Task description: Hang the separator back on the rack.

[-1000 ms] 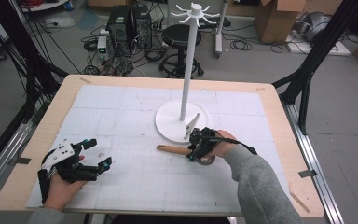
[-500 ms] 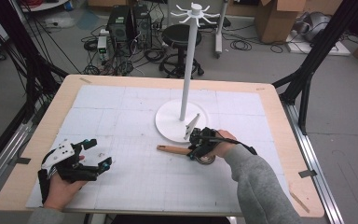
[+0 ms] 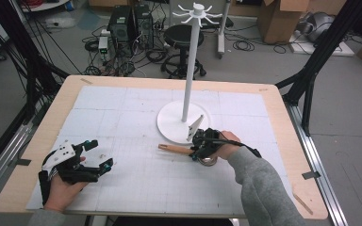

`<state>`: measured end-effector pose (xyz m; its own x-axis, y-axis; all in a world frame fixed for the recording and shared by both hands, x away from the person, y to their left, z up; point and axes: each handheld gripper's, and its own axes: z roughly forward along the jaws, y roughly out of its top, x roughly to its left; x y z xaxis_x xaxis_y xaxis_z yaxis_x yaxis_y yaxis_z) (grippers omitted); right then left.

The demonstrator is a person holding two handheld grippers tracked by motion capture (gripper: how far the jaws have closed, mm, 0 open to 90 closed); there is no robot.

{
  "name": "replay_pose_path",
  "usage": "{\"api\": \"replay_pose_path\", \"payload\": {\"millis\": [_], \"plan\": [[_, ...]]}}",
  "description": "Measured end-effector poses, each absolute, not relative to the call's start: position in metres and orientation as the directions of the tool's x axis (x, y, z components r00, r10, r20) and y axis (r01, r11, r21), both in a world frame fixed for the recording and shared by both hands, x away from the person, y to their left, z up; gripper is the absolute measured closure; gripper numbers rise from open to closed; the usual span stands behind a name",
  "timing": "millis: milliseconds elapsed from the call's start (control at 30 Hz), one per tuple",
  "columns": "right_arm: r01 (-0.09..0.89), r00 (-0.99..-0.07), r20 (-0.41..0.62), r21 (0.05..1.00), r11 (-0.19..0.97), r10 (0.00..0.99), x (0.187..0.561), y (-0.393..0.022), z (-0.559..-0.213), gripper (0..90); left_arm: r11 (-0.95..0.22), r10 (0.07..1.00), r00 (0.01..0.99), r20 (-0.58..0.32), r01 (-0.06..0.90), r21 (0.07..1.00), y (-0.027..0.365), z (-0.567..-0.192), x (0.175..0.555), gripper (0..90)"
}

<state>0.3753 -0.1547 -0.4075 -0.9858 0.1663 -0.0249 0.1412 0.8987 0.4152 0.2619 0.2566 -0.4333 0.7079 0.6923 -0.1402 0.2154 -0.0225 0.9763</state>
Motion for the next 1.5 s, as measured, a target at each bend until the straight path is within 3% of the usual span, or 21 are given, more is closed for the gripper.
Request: {"api": "replay_pose_path", "payload": {"millis": [667, 1500], "plan": [[0.122, -0.985, -0.051, 0.483, 0.867, 0.167, 0.366, -0.167, -0.39, 69.9, -0.019, 0.691, 0.709, -0.141, 0.213, 0.977, 0.256, -0.433, 0.263, 2.8], [0.167, -0.969, -0.017, 0.688, 0.706, 0.246, 0.357, -0.211, -0.364, 69.9, -0.029, 0.691, 0.71, -0.137, 0.216, 0.976, 0.254, -0.434, 0.263, 2.8]]}}
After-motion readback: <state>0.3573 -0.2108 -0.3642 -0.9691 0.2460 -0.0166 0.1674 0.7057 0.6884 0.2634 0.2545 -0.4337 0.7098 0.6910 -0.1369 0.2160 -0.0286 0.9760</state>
